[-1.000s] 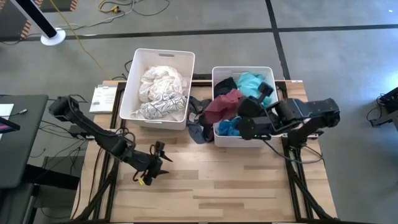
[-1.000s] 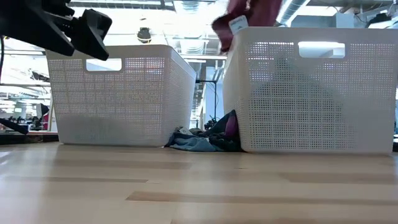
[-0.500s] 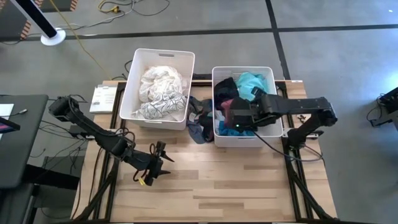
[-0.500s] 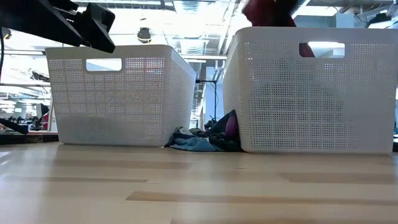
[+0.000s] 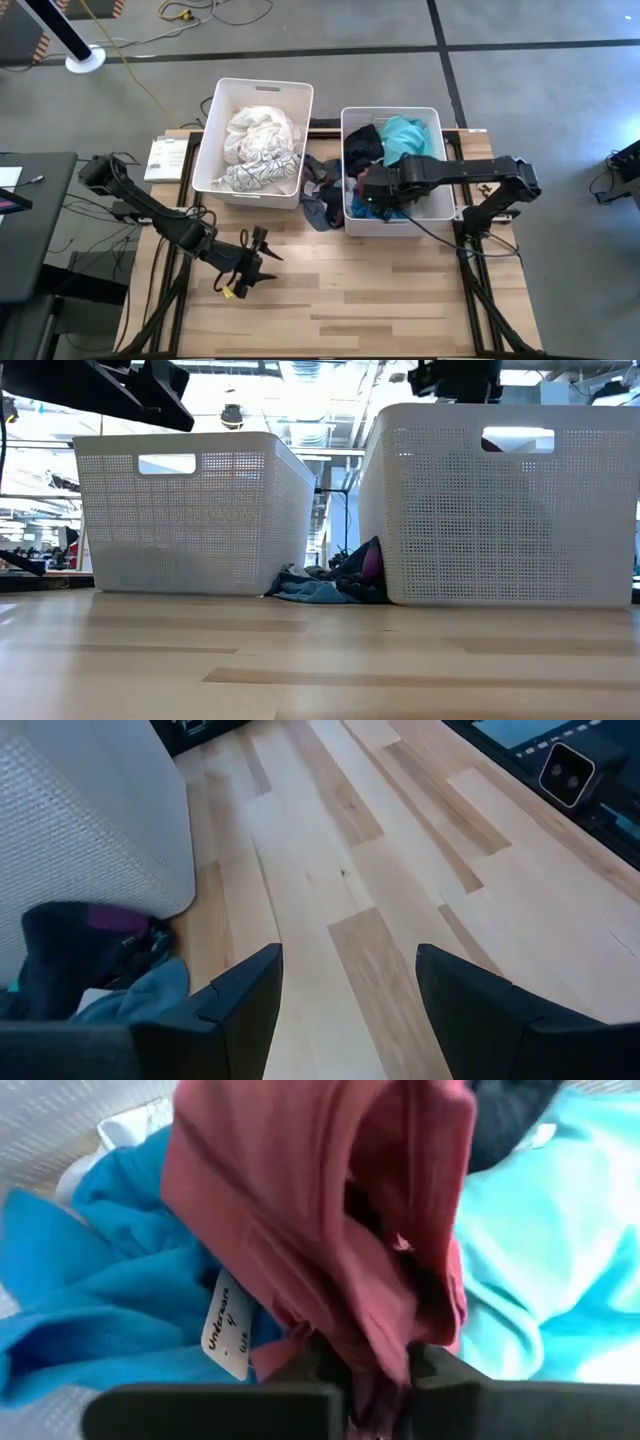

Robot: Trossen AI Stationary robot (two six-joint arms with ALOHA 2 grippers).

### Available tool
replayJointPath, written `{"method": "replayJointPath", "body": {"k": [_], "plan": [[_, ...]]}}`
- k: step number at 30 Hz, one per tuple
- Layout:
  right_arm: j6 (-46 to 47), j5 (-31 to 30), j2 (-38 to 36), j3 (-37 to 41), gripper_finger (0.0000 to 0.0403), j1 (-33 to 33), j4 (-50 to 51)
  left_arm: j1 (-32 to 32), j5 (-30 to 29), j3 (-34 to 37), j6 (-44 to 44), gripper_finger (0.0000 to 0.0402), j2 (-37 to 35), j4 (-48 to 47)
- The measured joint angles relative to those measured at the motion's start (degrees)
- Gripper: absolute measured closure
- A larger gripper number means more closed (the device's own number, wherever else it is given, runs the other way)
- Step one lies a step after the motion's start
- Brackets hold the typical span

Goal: Sort clothes
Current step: Put the red underwear into the right white laundry bin, then put the blue sock into the right white laundry bin

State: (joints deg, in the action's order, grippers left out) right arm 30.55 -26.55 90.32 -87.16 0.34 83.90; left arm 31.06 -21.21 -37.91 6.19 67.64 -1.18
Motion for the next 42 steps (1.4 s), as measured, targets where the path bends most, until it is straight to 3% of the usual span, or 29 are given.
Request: {"method": "replayJointPath", "body": {"k": [19, 29, 35, 42], "plan": [[-0.57, 5.82, -4.93, 0.79, 0.0170, 5.12, -6.82, -4.25, -0.09, 0.00, 1.60, 0.0178, 0.00, 2.14], [-4.86, 5.60, -11.03, 0.79, 0.0170, 12.57, -20.03, -9.10, 1.05, -0.02, 3.89, 0.0178, 2.45, 6.12], [-8.14, 5.60, -11.76, 0.79, 0.0170, 17.97, -26.66, -12.11, 2.91, -0.02, 6.82, 0.0178, 11.96, 14.09], [-8.15, 5.25, -10.64, 0.79, 0.0171, 23.89, -26.28, -17.82, 2.36, -3.07, 7.02, 0.0178, 23.14, 21.74]]}}
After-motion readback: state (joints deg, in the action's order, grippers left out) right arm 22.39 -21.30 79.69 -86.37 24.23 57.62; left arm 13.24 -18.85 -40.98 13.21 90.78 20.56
